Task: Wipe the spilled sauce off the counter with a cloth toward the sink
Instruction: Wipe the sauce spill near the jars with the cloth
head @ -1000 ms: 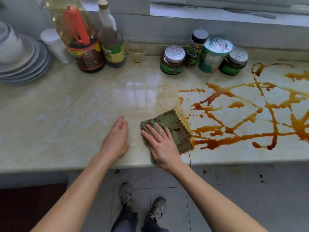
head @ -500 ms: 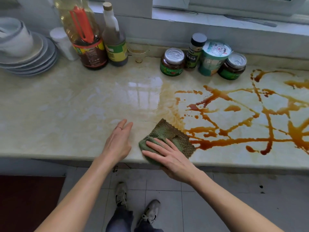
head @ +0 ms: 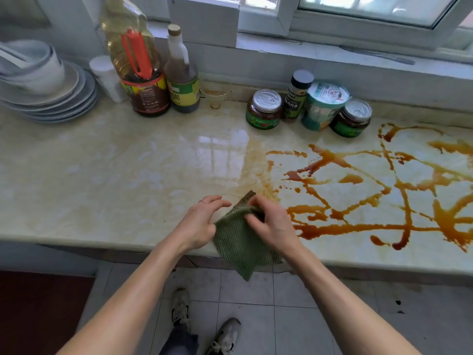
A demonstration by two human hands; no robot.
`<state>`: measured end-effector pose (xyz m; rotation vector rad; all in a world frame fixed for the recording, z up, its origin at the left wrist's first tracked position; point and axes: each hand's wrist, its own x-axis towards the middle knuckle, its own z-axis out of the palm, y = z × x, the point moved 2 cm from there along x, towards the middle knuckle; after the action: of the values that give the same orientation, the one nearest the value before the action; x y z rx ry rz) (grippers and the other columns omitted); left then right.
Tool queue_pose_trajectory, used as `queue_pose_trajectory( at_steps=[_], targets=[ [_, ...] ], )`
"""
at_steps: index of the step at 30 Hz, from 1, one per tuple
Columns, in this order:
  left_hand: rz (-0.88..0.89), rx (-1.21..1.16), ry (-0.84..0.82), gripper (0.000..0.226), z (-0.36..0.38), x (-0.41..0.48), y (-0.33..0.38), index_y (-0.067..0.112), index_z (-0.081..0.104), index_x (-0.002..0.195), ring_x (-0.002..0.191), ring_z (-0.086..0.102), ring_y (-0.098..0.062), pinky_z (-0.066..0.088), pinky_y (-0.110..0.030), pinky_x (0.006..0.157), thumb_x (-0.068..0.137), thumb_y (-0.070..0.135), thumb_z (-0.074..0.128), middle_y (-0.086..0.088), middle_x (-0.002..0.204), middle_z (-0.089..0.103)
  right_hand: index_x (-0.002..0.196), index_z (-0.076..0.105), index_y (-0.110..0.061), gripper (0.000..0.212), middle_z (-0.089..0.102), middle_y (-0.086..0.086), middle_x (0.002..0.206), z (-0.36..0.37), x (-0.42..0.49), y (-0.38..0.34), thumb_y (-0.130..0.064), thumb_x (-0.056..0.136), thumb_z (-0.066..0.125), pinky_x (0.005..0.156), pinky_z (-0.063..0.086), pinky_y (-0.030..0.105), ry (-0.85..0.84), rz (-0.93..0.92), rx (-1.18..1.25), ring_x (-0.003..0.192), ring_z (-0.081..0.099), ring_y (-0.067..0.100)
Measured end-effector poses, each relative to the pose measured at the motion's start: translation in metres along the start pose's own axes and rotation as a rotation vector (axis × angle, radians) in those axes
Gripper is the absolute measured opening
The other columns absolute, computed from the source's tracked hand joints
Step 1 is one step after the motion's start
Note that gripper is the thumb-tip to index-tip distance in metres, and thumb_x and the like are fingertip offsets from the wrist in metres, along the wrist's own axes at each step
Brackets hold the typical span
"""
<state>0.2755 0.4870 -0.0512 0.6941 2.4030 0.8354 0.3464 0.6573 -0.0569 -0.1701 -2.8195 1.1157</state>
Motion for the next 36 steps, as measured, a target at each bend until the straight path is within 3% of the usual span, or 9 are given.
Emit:
queue_pose_trajectory(
  at_steps=[4,9,13,17,20,23,27,32,36],
  targets=[
    [0.047,-0.122,-0.098,0.065,-0.016,0.008,0.009,0.032,0.053,0.121,0.140,0.026,-0.011,0.030,-0.030,0.106,0.074,-0.010,0.044,0.006,0.152,0.030,0.098,0.055,-0.015,0.005,0.061,-0.002,0.079,-0.061,0.030,-0.050,-0.015,0.095,0.058,0.066,0.045,0.018,-0.035,0.020,0.273,0.077,0.060,0.008],
    [0.091,-0.427,0.005,0.058,-0.043,0.024,0.027,0.037,0.047,0.127,0.141,0.023,-0.009,0.032,-0.033,0.105,0.083,0.000,0.056,0.009,0.151,0.028,0.099,0.057,-0.012,0.005,0.064,0.012,0.092,-0.121,0.053,-0.109,-0.010,0.097,0.053,0.069,0.053,0.026,-0.066,-0.073,0.617,0.085,0.064,0.017],
    [0.064,-0.530,0.128,0.072,-0.078,0.031,0.030,0.046,0.031,0.138,0.144,0.015,-0.012,0.028,-0.044,0.113,0.085,0.006,0.058,0.014,0.156,0.012,0.098,0.058,-0.011,0.010,0.064,0.002,0.086,-0.144,0.065,-0.125,-0.012,0.091,0.051,0.066,0.050,0.023,-0.071,-0.116,0.909,0.078,0.061,0.012],
    [0.117,-0.482,0.112,0.048,-0.097,0.034,0.019,0.025,0.054,0.130,0.125,0.044,-0.005,0.042,-0.031,0.099,0.085,0.011,0.062,0.005,0.142,0.042,0.098,0.061,-0.013,0.016,0.064,0.001,0.087,-0.144,0.075,-0.111,-0.008,0.095,0.047,0.072,0.051,0.026,-0.054,-0.090,1.065,0.080,0.060,0.014],
    [0.050,-0.552,0.095,0.019,-0.105,0.028,0.008,0.018,0.066,0.104,0.080,0.062,-0.013,0.045,-0.023,0.062,0.085,0.017,0.064,-0.005,0.094,0.068,0.098,0.062,-0.021,0.020,0.061,-0.004,0.092,-0.138,0.082,-0.079,-0.011,0.100,0.044,0.076,0.046,0.028,0.108,0.022,0.780,0.086,0.056,0.012],
    [-0.035,-0.528,0.088,0.008,-0.114,0.021,-0.009,0.009,0.062,0.083,0.062,0.057,-0.012,0.041,-0.023,0.054,0.086,0.015,0.066,0.002,0.065,0.062,0.102,0.064,-0.025,0.017,0.063,0.000,0.101,-0.129,0.085,-0.039,-0.016,0.099,0.050,0.081,0.042,0.031,0.256,0.042,0.162,0.096,0.056,0.016],
    [-0.068,-0.558,0.047,0.012,-0.118,0.019,-0.014,0.002,0.058,0.079,0.059,0.058,-0.018,0.043,-0.024,0.050,0.085,0.009,0.066,-0.009,0.065,0.059,0.102,0.068,-0.015,0.013,0.064,0.000,0.091,-0.105,0.078,-0.008,-0.015,0.096,0.056,0.076,0.041,0.031,0.290,0.101,-0.026,0.090,0.058,0.019],
    [-0.116,-0.562,0.157,0.019,-0.121,0.028,-0.013,0.016,0.058,0.068,0.059,0.056,-0.012,0.041,-0.027,0.055,0.084,0.011,0.068,0.001,0.062,0.058,0.096,0.067,-0.008,0.015,0.063,0.003,0.086,-0.100,0.076,0.001,-0.020,0.096,0.058,0.073,0.038,0.029,0.381,0.239,-0.033,0.085,0.058,0.022],
    [-0.137,-0.530,0.266,0.010,-0.110,0.035,-0.006,0.008,0.061,0.078,0.066,0.058,-0.021,0.045,-0.032,0.059,0.084,0.013,0.068,-0.008,0.071,0.060,0.098,0.060,-0.008,0.019,0.057,0.001,0.087,-0.088,0.074,-0.014,-0.026,0.099,0.053,0.075,0.036,0.031,0.359,0.352,0.034,0.086,0.052,0.019]
  ],
)
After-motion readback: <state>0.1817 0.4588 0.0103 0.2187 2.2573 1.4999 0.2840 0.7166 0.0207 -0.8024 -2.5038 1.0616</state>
